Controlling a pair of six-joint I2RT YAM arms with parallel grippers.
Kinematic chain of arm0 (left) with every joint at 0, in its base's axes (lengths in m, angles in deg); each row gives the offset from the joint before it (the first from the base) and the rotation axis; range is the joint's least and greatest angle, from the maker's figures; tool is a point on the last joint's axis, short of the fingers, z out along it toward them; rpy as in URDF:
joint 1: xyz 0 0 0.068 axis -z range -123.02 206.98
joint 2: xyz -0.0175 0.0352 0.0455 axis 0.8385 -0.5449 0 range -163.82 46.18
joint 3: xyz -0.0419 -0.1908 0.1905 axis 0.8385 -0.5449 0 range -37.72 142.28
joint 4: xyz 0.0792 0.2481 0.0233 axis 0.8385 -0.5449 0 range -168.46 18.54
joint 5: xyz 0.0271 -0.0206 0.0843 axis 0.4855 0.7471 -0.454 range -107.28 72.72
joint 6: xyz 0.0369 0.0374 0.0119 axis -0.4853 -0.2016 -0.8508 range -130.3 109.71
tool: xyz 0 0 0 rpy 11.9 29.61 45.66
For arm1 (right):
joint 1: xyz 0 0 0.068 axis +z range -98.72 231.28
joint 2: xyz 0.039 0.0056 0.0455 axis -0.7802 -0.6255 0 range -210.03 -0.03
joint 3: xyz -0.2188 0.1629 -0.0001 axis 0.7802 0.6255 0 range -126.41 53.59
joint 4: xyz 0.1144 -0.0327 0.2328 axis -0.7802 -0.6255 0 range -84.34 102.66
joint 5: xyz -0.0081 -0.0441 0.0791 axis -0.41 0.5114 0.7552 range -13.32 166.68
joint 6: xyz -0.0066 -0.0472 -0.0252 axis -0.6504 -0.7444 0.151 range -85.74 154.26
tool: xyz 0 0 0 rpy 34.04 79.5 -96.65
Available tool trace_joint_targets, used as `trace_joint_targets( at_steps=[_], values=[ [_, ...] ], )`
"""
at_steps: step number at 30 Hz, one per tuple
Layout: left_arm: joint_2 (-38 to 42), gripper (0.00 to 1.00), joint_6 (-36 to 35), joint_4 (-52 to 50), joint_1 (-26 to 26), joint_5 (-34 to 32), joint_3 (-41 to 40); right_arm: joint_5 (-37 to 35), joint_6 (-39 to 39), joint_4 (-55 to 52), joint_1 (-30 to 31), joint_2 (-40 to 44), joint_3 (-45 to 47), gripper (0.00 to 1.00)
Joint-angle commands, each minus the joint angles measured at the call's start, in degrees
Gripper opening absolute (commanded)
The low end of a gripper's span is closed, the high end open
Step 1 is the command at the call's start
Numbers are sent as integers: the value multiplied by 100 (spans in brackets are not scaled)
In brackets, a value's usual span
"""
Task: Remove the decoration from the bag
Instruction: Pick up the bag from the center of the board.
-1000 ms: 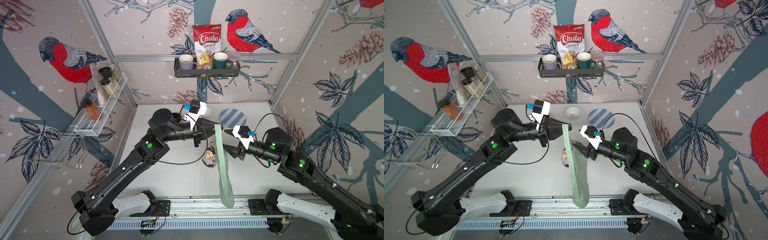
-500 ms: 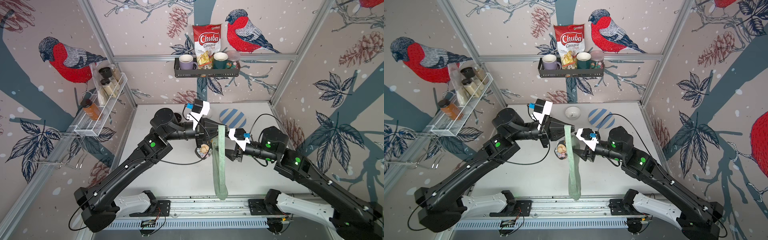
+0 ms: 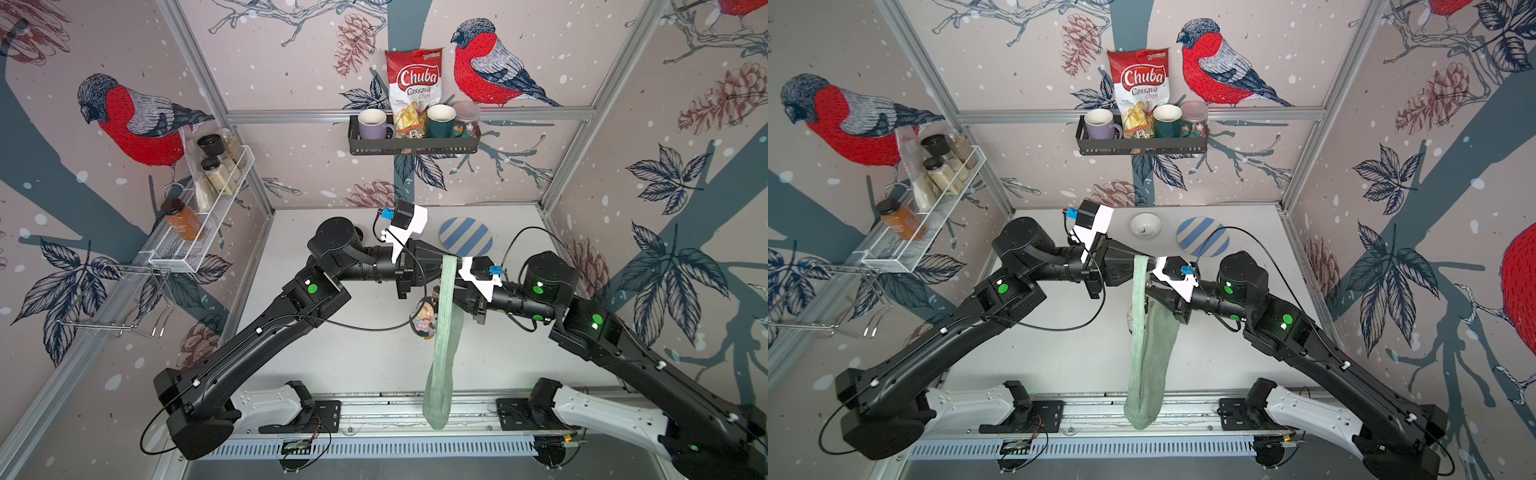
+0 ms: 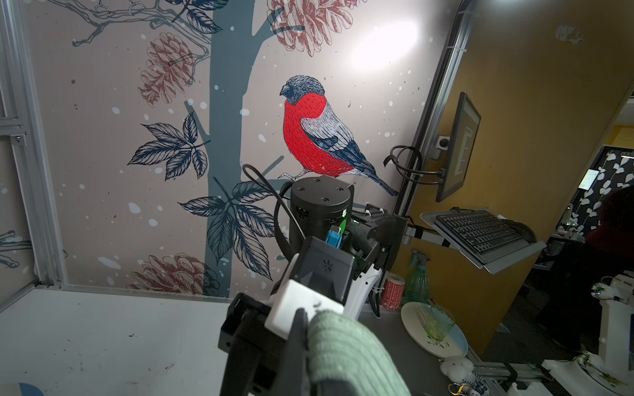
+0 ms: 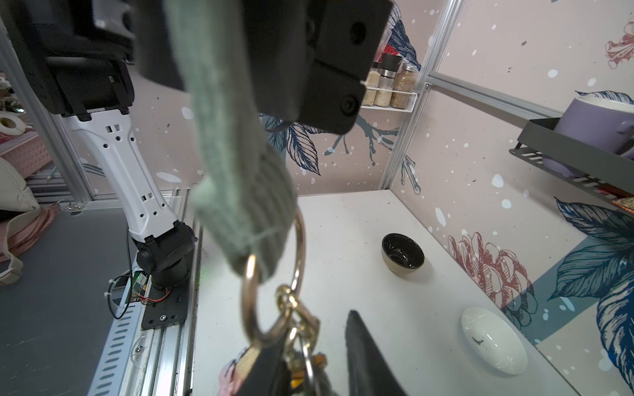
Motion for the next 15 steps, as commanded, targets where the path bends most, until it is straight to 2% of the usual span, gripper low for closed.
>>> trace_joint_targets(
  at_steps=[1, 2, 9, 10, 11, 12, 13, 15],
  values=[
    [-22, 0, 30, 311, 40, 29, 52, 225, 20, 128, 7, 22, -48, 5],
    [-32, 0, 33, 312, 45, 21, 61, 225, 34, 144, 7, 27, -39, 0],
    [-87, 0, -21, 278, 98, -159, 122, 394, 90, 238, -7, 25, -26, 0],
    [-101, 12, -62, 208, 128, -200, 151, 471, 101, 259, -16, 30, -24, 0],
    [-109, 35, -162, 114, 175, -264, 184, 539, 112, 272, -27, 37, -21, 0],
    [-111, 52, -312, -57, 217, -326, 242, 614, 135, 296, -47, 47, -24, 0],
    [-99, 64, -468, -289, 235, -419, 311, 689, 157, 318, -73, 73, -18, 0],
    [2, 75, -784, -659, 238, -671, 331, 903, 242, 431, -129, 159, 12, 0]
  ],
)
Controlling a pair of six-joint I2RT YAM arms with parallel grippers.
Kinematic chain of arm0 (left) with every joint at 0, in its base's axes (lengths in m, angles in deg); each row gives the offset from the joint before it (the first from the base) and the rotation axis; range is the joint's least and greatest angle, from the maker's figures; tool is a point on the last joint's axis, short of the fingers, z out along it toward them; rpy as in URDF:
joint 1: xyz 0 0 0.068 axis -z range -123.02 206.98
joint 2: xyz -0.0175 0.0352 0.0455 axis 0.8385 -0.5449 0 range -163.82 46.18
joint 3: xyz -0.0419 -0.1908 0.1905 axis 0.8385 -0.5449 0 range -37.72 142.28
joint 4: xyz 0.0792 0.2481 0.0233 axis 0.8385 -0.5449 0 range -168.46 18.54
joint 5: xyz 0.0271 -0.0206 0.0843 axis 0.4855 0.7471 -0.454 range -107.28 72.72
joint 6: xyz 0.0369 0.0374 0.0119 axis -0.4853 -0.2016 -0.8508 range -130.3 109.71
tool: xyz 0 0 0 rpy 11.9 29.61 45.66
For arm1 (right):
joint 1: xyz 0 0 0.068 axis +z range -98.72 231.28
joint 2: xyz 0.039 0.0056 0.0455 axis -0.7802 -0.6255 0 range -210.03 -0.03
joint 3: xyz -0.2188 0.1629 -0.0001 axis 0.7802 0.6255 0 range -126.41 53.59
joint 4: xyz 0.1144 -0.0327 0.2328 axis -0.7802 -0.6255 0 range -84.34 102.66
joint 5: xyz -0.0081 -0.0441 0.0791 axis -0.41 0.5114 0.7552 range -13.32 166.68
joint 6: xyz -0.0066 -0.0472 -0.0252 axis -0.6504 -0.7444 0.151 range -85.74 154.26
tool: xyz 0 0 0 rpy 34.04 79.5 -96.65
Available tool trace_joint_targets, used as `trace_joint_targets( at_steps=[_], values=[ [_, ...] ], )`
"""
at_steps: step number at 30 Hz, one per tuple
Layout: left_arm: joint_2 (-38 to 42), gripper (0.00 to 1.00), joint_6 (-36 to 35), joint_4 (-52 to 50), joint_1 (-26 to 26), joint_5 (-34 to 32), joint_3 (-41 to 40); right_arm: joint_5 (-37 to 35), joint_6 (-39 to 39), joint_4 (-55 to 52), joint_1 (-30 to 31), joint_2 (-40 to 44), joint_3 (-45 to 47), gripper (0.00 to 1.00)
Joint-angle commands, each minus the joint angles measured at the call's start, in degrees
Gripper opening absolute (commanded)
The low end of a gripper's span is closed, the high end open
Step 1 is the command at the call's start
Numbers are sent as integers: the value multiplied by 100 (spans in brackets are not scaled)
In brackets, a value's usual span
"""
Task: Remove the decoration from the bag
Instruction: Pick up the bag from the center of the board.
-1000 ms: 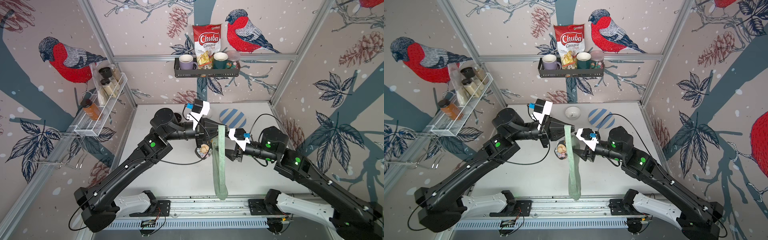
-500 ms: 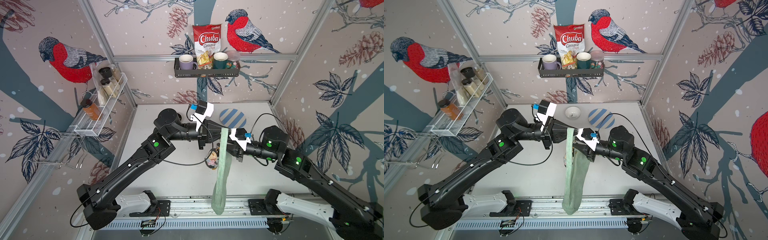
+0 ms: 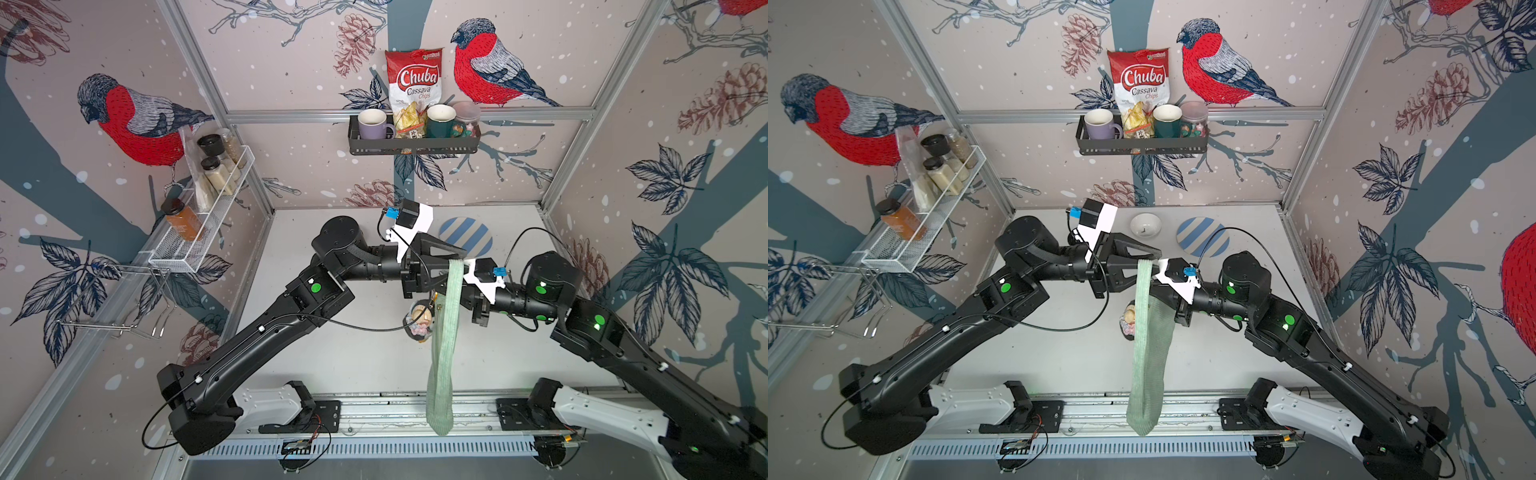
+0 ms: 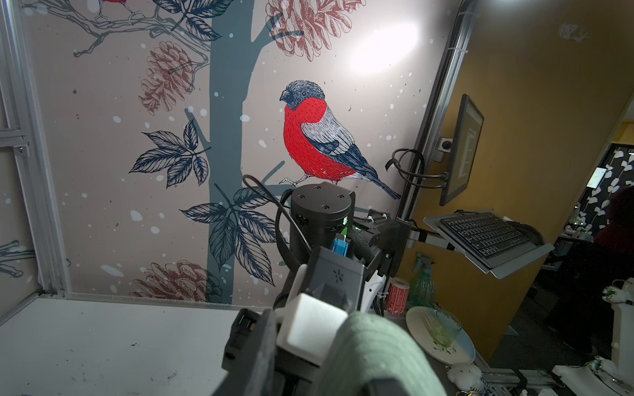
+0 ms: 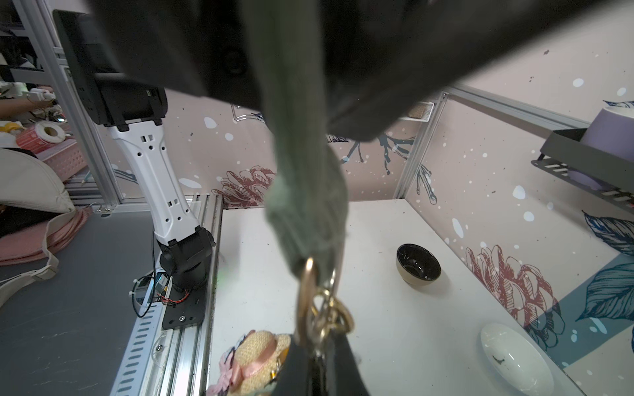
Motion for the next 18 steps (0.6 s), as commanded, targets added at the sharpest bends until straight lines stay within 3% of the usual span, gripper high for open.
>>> trace_joint_targets(
  at_steps=[1, 7, 13, 18],
  values=[
    [169, 77, -682, -551, 26, -504, 68, 506, 202, 413, -70, 110, 37, 0],
    [640, 89, -1404, -1673, -18, -1111, 115, 1253, 427, 740, -296, 429, 94, 0],
    [1116, 93, -1584, -2108, -18, -1610, -362, 1908, 816, 1165, -449, 681, 146, 0],
    [1308, 91, -1242, -1574, -11, -710, -677, 1744, 839, 1208, -457, 783, 169, 0]
  ],
)
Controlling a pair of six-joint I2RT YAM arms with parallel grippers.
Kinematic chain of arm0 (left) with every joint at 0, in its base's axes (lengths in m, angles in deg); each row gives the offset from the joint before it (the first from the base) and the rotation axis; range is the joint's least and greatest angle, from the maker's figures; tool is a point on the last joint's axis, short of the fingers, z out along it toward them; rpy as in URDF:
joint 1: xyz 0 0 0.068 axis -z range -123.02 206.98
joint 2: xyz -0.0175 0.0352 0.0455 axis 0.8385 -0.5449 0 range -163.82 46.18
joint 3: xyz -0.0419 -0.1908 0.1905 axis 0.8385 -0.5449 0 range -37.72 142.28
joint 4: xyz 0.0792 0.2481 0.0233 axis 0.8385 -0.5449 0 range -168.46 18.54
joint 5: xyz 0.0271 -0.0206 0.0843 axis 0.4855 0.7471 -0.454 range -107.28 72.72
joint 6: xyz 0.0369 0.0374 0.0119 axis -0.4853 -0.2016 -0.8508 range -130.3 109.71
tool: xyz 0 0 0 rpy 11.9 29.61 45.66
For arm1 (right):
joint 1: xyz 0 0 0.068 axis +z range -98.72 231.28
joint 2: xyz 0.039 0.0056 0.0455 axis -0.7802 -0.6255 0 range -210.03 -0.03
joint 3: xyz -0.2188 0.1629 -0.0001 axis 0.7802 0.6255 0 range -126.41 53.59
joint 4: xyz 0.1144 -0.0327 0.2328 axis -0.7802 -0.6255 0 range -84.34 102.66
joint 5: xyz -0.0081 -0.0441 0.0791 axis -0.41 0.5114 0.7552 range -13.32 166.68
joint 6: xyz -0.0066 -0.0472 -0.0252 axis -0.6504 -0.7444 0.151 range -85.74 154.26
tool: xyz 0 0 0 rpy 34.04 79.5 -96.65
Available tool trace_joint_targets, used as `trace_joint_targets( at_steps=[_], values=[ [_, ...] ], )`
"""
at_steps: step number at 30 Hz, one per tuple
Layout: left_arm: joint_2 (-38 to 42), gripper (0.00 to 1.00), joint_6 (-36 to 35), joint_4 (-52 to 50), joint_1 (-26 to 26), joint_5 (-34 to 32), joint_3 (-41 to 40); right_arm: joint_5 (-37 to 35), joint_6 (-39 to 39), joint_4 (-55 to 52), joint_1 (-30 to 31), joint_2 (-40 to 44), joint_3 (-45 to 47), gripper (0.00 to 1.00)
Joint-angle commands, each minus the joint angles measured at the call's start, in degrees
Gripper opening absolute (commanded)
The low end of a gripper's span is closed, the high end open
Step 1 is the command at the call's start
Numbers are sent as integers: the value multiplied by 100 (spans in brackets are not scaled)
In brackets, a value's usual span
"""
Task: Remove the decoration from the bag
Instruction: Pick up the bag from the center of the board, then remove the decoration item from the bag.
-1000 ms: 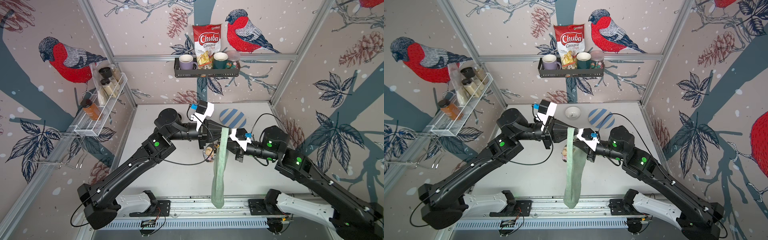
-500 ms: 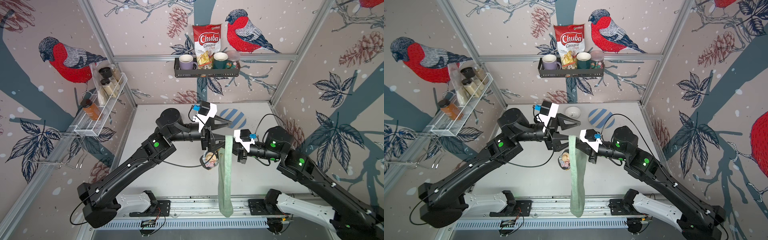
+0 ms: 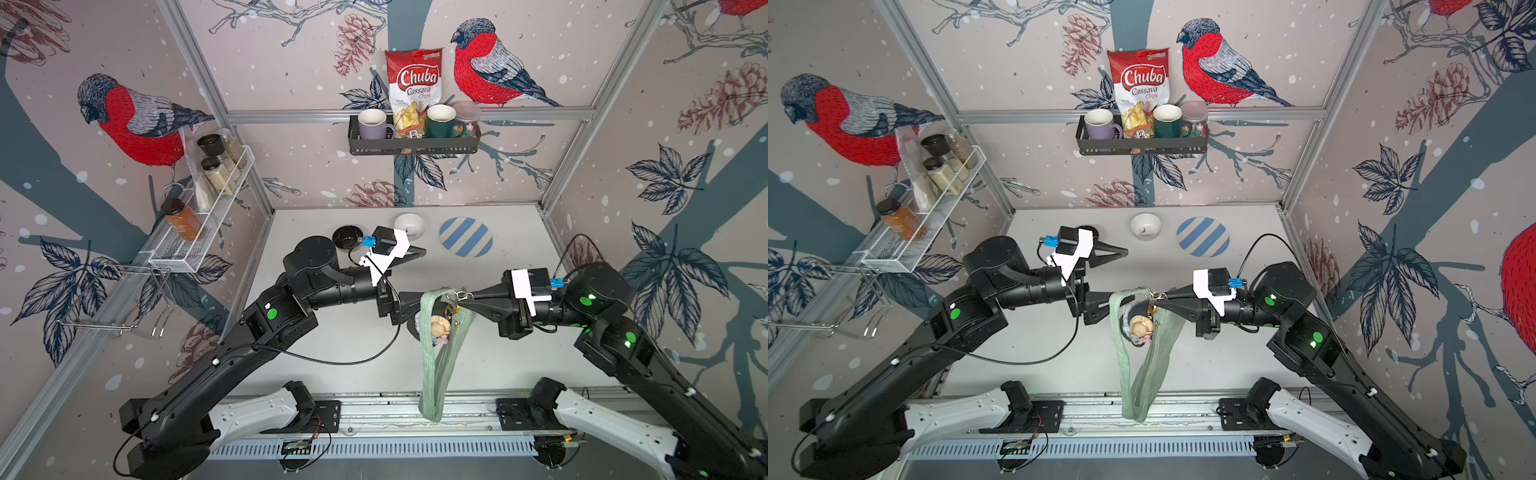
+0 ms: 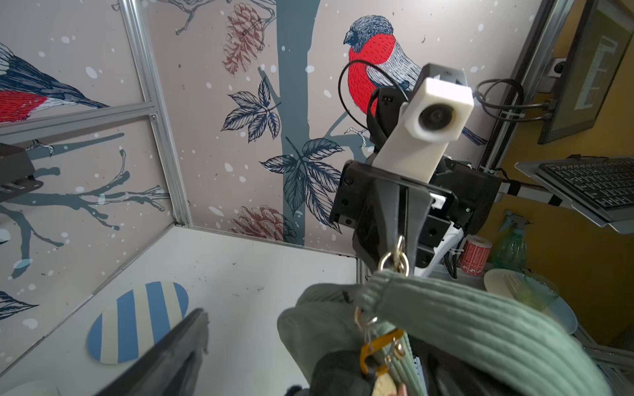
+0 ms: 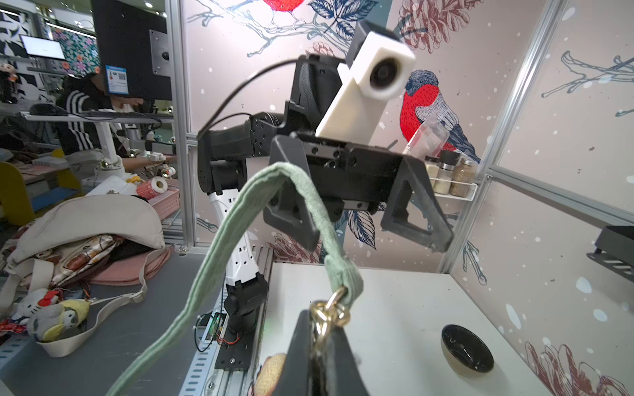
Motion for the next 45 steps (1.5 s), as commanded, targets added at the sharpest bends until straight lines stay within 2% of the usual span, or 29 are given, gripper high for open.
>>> trace_joint_targets(
  at_steps=[1, 3, 6, 11, 14, 18, 21, 27, 29, 32, 35, 37, 40, 45],
  values=[
    [44, 90, 430, 735, -1, 676, -144, -131, 74, 269, -13, 16, 3, 0],
    [-107, 86, 941, 1410, 55, 978, -132, -317, -9, 133, -17, -53, 18, 0],
    [-398, 84, 1248, 1842, 326, 1151, 106, -457, -14, 116, -47, -189, 67, 0],
    [-788, 82, 923, 1829, 1146, 706, 467, -640, 7, 185, -61, -259, 118, 0],
    [-999, 82, 317, 1025, 1486, 371, 843, -551, 77, 322, -58, -215, 154, 0],
    [-600, 80, -122, 465, 1503, -998, 742, -323, 182, 466, -66, -127, 170, 0],
    [-100, 81, -340, 492, 1479, -1558, 289, -148, 294, 643, -66, -36, 222, 0],
    [302, 82, -708, -494, 1448, -1922, 130, -110, 387, 857, -73, 113, 289, 0],
    [367, 79, -701, -665, 1450, -1848, 39, -151, 412, 836, -75, 121, 262, 0],
    [405, 72, -550, -446, 1453, -1308, -205, -284, 430, 780, -77, 122, 229, 0],
    [167, 59, -399, -317, 1462, -1081, -228, -354, 467, 773, -77, 130, 217, 0],
    [-23, 55, -322, -228, 1455, -963, -220, -392, 491, 768, -78, 144, 213, 0],
    [-224, 54, -267, -55, 1455, -905, -228, -424, 512, 746, -80, 169, 193, 0],
    [-188, 57, -240, 271, 1461, -1522, -409, -362, 582, 754, -77, 250, 194, 0]
  ],
)
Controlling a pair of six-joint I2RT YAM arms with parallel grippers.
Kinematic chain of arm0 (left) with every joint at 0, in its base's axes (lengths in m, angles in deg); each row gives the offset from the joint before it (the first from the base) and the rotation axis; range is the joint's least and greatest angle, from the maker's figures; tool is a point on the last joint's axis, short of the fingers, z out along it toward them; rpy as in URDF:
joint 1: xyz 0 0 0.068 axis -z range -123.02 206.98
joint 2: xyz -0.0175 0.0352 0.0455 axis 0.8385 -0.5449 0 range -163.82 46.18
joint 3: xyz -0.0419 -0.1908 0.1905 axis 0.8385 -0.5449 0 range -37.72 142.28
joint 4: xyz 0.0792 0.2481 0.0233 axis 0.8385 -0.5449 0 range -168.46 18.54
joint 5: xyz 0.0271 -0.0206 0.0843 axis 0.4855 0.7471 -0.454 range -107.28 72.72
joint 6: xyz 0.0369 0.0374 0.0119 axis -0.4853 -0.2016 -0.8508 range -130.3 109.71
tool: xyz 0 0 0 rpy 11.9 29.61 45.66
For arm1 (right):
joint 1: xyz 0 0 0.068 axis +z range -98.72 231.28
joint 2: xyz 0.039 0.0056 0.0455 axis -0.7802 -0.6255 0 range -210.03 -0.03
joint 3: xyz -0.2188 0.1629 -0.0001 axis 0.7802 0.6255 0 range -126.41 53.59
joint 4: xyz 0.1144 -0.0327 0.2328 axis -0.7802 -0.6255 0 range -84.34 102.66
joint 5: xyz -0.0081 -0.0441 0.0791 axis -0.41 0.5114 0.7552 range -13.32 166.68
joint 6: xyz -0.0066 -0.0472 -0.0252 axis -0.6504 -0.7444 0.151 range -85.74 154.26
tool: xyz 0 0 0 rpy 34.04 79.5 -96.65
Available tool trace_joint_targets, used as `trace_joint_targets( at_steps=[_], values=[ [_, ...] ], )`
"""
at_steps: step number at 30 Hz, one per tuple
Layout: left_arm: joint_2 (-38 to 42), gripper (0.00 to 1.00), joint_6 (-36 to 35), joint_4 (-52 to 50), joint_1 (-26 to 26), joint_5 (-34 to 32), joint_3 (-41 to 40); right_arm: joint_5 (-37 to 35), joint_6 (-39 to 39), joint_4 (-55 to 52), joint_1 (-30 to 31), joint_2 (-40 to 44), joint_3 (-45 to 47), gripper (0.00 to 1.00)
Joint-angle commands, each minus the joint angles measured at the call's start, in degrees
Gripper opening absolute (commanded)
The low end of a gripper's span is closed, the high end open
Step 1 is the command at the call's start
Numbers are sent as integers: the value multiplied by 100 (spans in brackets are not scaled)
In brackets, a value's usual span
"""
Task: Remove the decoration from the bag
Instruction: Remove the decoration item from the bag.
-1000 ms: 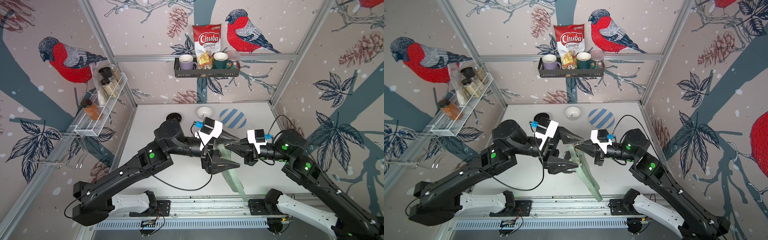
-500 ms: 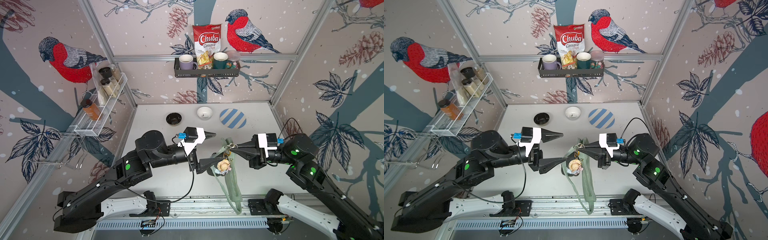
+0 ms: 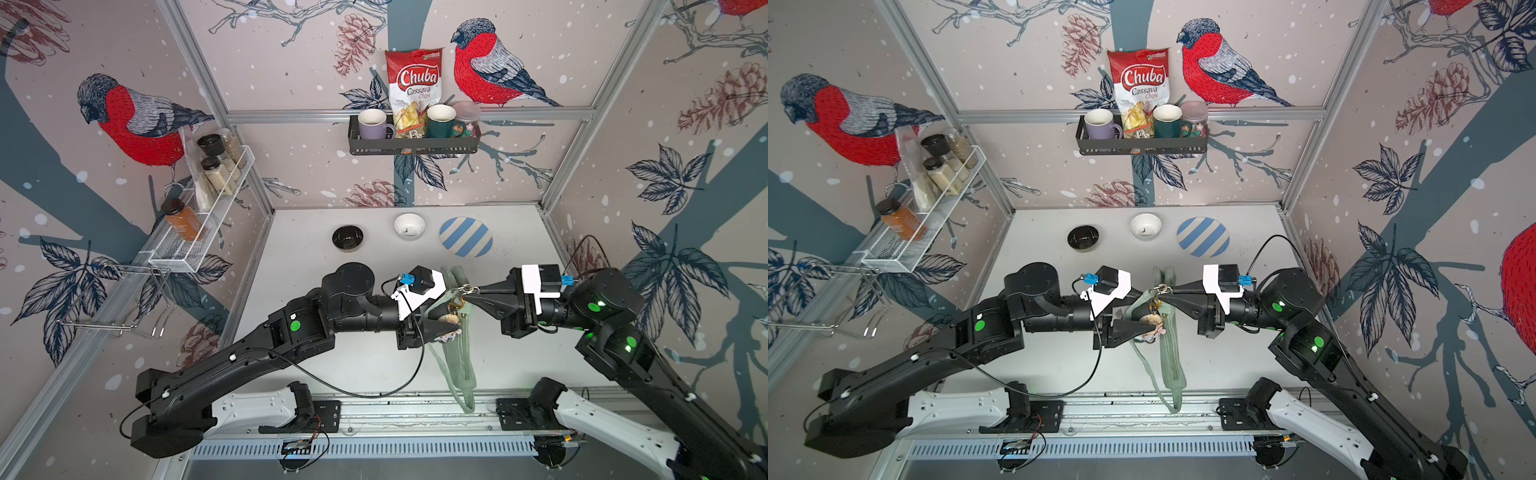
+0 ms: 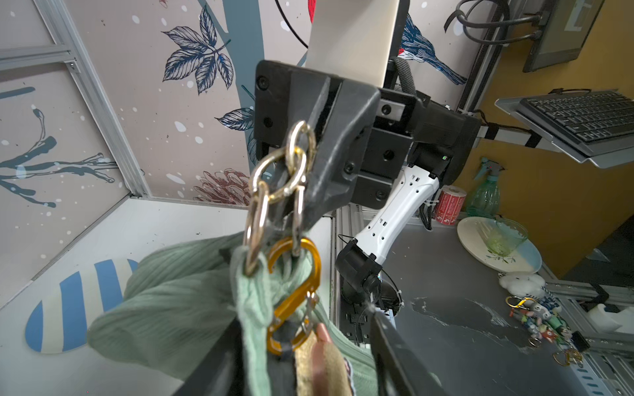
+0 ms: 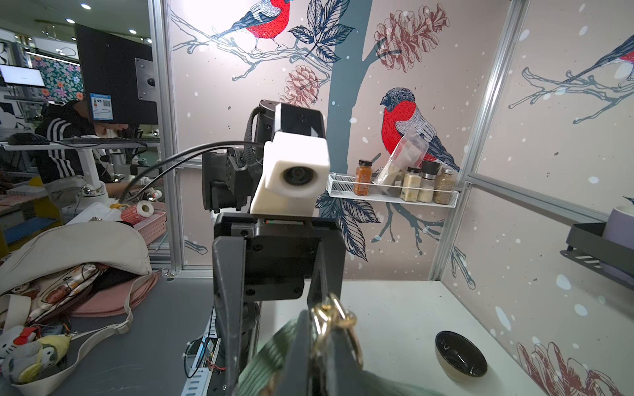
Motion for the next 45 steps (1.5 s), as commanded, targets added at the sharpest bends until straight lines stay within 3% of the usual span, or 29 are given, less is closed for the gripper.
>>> trace_joint_targets(
  at_steps=[1, 7, 13, 19, 24, 32, 34, 36, 37, 45],
  values=[
    [87, 58, 99, 609, -14, -269, -152, -40, 136, 288, 3, 60, -32, 0],
    [-27, 58, 201, 808, -13, 141, -222, -126, 213, 337, 7, 148, 6, 0],
    [426, 57, 114, 839, -8, -412, -418, -442, 144, 111, 5, 204, 30, 0],
    [604, 55, 218, 1012, -10, 92, -380, -755, 105, 76, 1, 200, 146, 0],
    [305, 51, 410, 1312, 28, 629, -367, -740, 175, 146, 9, 119, 113, 0],
    [-129, 48, 579, 1310, -56, 454, -249, -458, 381, 349, 12, 148, 93, 0],
    [-114, 51, 524, 1264, -74, 295, -266, -405, 405, 368, 8, 179, 97, 0],
    [-91, 66, 494, 1265, -76, 213, -289, -365, 453, 427, 12, 206, 122, 0],
    [-78, 68, 485, 1257, -74, 185, -306, -343, 466, 445, 8, 216, 127, 0],
    [-36, 67, 375, 1135, -79, 128, -364, -249, 546, 537, 26, 263, 128, 0]
  ],
)
